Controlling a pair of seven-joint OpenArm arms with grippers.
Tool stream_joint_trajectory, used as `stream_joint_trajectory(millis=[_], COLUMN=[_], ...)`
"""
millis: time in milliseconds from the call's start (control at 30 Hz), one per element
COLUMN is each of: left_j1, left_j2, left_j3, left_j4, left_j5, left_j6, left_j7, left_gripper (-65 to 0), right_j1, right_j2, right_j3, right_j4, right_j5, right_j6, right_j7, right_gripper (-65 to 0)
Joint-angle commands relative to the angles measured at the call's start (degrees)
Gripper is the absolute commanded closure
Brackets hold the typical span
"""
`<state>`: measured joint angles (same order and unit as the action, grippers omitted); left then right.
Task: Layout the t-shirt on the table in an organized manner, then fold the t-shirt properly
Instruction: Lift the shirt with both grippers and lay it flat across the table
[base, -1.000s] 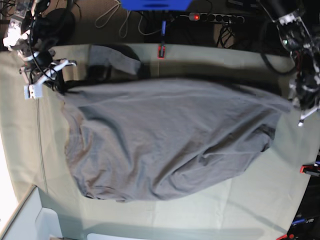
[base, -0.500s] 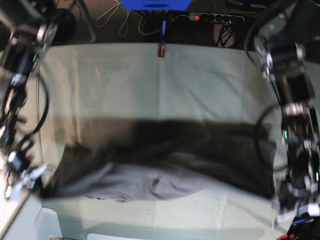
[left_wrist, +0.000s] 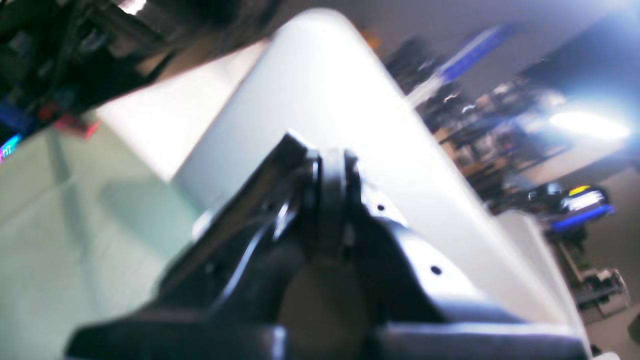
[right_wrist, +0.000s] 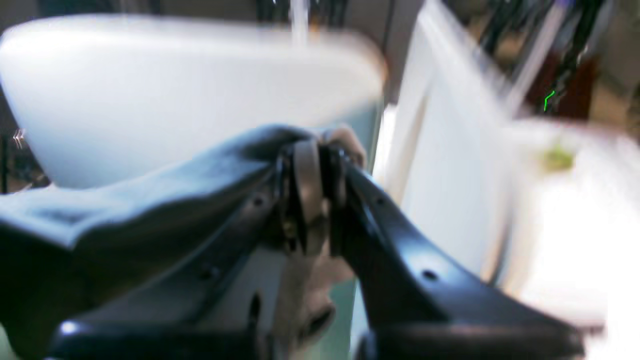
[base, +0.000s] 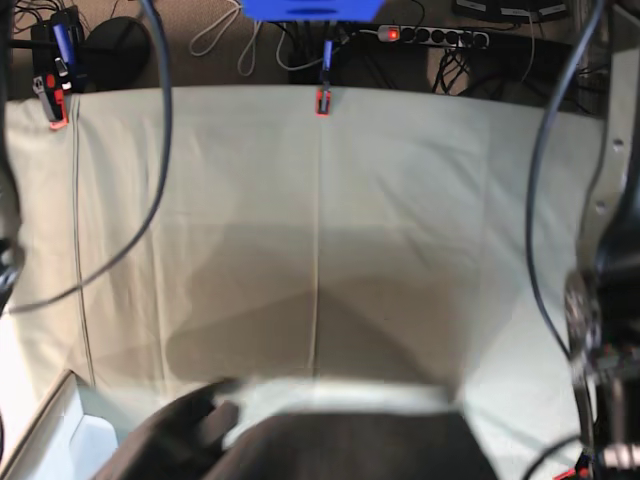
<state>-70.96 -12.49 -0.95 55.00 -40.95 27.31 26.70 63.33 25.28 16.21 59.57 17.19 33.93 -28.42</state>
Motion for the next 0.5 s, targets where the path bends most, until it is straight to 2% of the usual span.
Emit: stream_joint_trajectory(millis=[0, 100, 200, 333, 467], left_j1=[-3.7, -4.0, -4.0, 6.2, 19.4], left_j2=[-0.4, -0.4, -0.5, -3.5, -4.0], left_j3=[0.4, 0.8, 0.7, 0.6, 0.6], left_j4=[0.7, 1.0, 3.0, 9.3, 14.4], left_j5=[0.2, 0.0, -0.1, -0.1, -0.2], left_j6=[-0.5, -0.5, -0.5, -0.4, -0.4], left_j7=[-2.2, -2.9, -2.5, -2.4, -2.5], left_gripper=[0.0, 0.0, 0.0, 0.0, 0.0], right_j1=[2.7, 2.3, -2.7, -16.0, -28.7], right_j2=[0.9, 1.9, 2.9, 2.1, -1.6], right_j3=[0.1, 0.4, 0.6, 5.6, 9.0], right_j4=[0.8, 1.0, 1.3, 7.9, 14.3], right_j5=[0.7, 0.7, 1.1, 1.1, 1.1], right_j6=[0.0, 0.0, 0.1, 0.3, 0.4], right_j7=[1.5, 1.5, 1.5, 1.5, 1.7], right_gripper=[0.0, 0.0, 0.0, 0.0, 0.0])
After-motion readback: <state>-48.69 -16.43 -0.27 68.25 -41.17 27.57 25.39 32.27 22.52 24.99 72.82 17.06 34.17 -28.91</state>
